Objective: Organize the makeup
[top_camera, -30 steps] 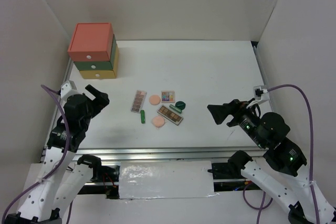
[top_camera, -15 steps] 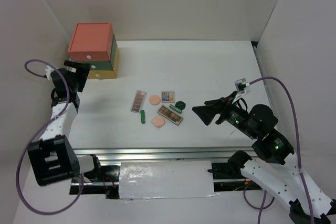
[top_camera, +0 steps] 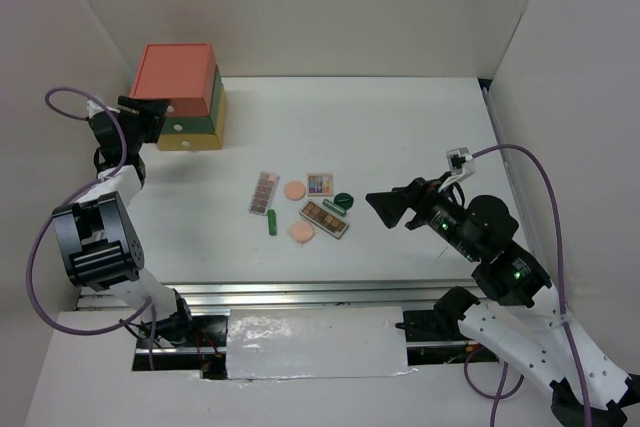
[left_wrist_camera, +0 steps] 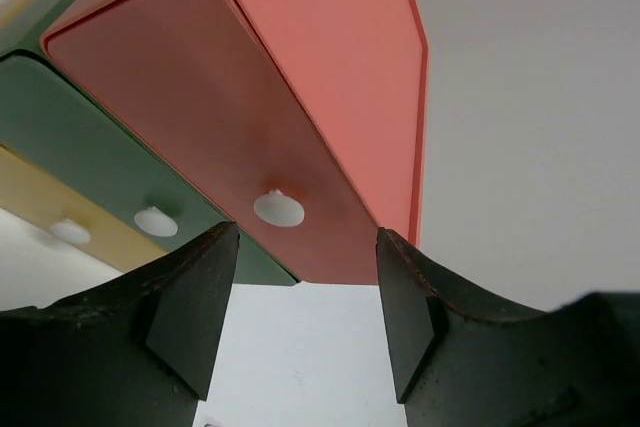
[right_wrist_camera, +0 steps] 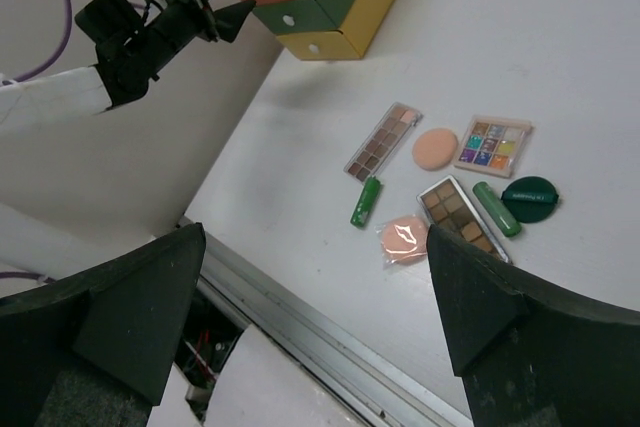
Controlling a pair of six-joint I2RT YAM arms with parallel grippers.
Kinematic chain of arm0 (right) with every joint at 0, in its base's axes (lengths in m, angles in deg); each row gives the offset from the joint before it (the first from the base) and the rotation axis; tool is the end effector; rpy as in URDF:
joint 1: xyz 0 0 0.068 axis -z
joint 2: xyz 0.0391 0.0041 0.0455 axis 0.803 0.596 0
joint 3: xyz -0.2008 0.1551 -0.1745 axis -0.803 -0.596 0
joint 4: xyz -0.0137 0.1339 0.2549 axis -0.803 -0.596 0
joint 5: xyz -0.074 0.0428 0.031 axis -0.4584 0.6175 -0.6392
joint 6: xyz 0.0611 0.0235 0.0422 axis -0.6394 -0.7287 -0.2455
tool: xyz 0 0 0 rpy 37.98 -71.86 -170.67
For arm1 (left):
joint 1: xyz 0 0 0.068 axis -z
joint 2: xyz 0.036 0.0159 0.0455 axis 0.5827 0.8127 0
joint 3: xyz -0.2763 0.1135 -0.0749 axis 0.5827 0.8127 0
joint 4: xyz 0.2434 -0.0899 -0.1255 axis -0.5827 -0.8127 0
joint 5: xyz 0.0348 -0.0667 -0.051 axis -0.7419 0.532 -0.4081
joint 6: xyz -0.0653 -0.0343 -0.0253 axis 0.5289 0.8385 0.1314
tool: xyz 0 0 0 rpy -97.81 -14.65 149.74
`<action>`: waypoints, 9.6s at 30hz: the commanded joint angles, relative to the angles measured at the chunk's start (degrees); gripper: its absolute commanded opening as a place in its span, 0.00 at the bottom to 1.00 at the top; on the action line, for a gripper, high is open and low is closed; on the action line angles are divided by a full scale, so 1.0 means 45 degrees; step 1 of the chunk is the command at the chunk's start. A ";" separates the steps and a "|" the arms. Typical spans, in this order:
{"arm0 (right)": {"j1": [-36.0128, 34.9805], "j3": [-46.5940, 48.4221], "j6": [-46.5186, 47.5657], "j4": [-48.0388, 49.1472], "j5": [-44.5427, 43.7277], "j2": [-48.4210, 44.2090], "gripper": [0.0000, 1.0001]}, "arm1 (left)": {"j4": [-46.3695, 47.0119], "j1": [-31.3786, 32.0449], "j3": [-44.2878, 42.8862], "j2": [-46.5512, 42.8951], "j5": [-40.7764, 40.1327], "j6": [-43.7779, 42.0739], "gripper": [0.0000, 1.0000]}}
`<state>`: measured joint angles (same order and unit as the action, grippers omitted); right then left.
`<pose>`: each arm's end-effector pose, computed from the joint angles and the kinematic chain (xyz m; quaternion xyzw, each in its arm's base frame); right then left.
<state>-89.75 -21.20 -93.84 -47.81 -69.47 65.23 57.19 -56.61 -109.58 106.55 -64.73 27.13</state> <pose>0.1168 0.0886 0.3825 -0.0282 0.7338 0.3994 0.5488 0.4033 0.1337 0.2877 -0.4338 0.5994 -0.3564 0.5705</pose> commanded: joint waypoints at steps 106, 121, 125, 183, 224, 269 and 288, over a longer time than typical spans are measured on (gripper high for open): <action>0.0048 0.1262 -0.0325 -0.3576 -0.0484 0.0336 1.00 | -1.0635 1.3781 0.1651 -0.1385 -0.9712 -0.2996 0.89; 0.0048 0.1242 -0.0247 -0.3615 -0.0171 -0.0035 1.00 | -1.1124 1.3781 0.1064 0.0297 -0.9968 -0.2430 0.27; 0.0048 0.1301 -0.0267 -0.3615 -0.0229 -0.0094 1.00 | -1.1241 1.3820 0.1104 -0.0948 -0.9676 -0.2624 0.11; 0.0048 0.4171 -0.0364 -0.5860 -0.4876 0.0824 1.00 | -1.2158 1.4892 -0.4773 -0.0764 -1.0690 -0.1454 0.99; 0.0067 0.2629 -0.0150 -0.5724 -0.3882 -0.0075 1.00 | -1.6905 1.6204 -1.0772 0.8245 -1.2175 0.2883 0.63; 0.0067 0.2785 -0.0013 -0.5822 -0.3823 -0.0055 1.00 | -1.5207 1.6242 -0.8799 0.5904 -1.1862 0.2942 0.15; 0.0067 0.2942 -0.0071 -0.5744 -0.3530 -0.0094 1.00 | -1.6339 1.0097 -0.8115 -0.2026 -1.3172 -0.0823 0.11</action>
<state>-89.53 -9.20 -94.78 -74.89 -85.87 65.15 -13.61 -3.46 -145.97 101.74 -123.81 29.14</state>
